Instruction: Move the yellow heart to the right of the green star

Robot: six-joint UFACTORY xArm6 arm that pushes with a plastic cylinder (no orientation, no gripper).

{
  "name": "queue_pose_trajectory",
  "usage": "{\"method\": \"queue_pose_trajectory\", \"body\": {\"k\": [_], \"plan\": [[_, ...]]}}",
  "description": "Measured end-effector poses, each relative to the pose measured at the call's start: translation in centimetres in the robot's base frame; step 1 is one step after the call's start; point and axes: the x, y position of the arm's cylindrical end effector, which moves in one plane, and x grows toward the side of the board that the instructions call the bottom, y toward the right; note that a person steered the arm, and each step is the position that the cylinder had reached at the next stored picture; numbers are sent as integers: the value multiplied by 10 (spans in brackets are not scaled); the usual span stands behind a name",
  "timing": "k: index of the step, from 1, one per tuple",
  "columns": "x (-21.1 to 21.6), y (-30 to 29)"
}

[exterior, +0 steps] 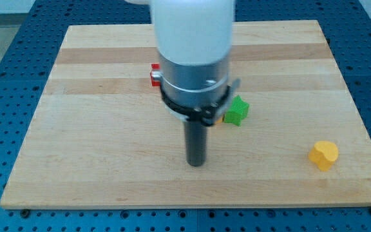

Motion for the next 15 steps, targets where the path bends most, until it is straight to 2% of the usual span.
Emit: {"method": "queue_pose_trajectory", "body": {"k": [3, 4, 5, 9, 13, 15], "plan": [[28, 159], [46, 199], [45, 233], [10, 228], [1, 183], [-29, 178]]}}
